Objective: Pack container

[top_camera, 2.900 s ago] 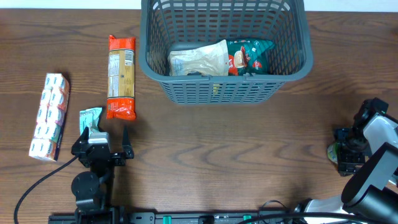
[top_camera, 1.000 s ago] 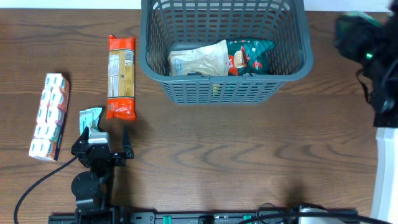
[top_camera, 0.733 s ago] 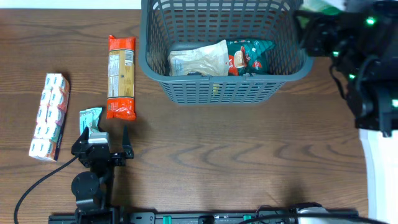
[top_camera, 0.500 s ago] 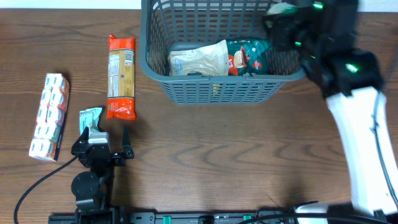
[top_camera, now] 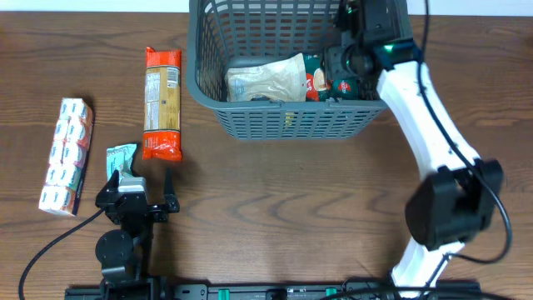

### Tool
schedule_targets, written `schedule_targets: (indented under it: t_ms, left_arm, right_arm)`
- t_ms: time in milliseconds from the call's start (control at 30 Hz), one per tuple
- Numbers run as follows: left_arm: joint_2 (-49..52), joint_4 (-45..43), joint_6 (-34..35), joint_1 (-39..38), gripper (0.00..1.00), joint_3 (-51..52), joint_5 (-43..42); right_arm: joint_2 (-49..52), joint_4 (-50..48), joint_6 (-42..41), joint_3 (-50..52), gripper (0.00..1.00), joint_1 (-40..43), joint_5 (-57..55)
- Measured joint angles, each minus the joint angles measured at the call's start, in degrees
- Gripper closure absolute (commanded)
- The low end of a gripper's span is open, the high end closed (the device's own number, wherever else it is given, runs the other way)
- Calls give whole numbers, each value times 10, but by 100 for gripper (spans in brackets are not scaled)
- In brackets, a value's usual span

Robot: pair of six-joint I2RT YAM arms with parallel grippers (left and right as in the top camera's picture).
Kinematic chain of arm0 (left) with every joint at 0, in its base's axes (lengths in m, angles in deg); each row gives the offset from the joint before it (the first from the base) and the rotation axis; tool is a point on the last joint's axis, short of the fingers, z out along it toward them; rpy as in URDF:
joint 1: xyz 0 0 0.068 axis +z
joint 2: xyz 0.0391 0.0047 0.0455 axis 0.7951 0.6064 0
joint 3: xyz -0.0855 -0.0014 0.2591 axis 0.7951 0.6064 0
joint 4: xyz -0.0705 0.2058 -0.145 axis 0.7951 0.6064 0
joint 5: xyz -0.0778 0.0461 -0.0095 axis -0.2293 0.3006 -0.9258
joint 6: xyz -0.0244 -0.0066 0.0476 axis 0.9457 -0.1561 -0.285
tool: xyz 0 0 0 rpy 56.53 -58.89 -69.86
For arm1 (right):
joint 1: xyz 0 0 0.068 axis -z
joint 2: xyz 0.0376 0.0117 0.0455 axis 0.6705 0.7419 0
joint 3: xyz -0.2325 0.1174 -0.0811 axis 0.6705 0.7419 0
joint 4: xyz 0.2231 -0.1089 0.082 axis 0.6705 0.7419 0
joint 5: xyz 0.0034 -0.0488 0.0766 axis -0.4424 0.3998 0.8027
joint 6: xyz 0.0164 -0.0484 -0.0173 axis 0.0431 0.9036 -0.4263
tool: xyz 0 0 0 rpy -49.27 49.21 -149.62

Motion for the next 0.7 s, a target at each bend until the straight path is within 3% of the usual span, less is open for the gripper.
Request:
schedule_targets:
  t_ms: [100,133,167,200,233,267,500,700]
  left_arm:
    - [0,0,0,0,1,0,0]
    - [0,0,0,0,1,0,0]
    - [0,0,0,0,1,0,0]
    - [0,0,0,0,2,0,0]
    - [0,0,0,0,1,0,0]
    - [0,0,0,0,1,0,0]
    - [0,0,0,0,1,0,0]
    - [0,0,0,0,1,0,0]
  right_arm:
    - [23,7,0,0,98,0,1]
    - [27,8,0,0,89,0,1]
    - [28,8,0,0,53,0,1]
    - [28,7,0,0,26,0,1]
    - [28,7,-3,0,9,0,2]
    - [28,5,-3,0,2,0,2]
    - [27,19,-2,-21,1,0,4]
    - [2,83,-2,-133,1,0,-7]
